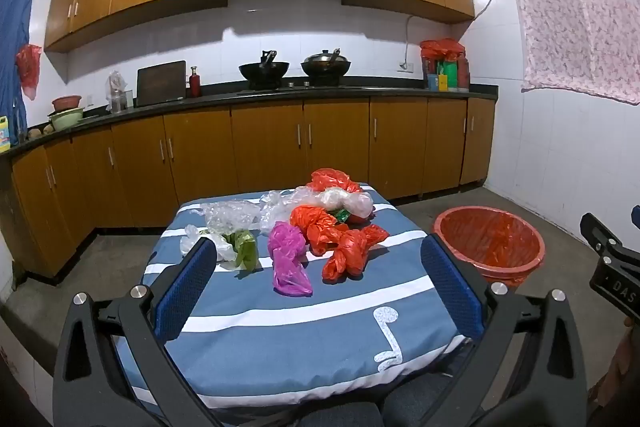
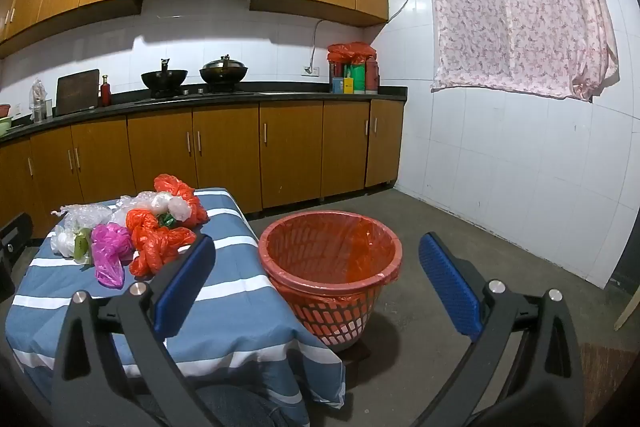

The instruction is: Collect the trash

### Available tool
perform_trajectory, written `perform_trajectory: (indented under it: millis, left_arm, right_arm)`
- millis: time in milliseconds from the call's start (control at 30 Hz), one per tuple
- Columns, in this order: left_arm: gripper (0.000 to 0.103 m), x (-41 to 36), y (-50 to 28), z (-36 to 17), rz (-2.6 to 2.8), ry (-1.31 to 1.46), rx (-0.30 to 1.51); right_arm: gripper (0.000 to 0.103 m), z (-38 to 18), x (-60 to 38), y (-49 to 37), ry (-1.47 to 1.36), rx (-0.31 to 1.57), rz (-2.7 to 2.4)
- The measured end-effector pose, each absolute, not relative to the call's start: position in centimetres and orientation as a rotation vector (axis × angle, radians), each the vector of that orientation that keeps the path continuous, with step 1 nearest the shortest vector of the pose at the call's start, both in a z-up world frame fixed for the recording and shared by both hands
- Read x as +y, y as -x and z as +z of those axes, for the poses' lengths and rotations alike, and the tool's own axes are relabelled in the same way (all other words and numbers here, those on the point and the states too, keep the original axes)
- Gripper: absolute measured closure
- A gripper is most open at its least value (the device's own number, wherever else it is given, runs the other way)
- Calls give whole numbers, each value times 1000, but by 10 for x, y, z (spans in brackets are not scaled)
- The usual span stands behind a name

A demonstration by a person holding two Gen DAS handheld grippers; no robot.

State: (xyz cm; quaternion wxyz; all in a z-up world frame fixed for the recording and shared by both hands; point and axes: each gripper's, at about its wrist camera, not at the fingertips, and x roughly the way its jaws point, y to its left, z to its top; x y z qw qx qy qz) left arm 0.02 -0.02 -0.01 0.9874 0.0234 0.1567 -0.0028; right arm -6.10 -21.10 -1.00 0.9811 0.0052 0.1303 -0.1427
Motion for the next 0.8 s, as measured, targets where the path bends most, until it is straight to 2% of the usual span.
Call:
perform_trajectory:
  millis: [800]
  left_arm:
    - [2,0,0,0,-8,-40,315]
  right_arm:
    - [4,-8,-211,64,-13,264,-286]
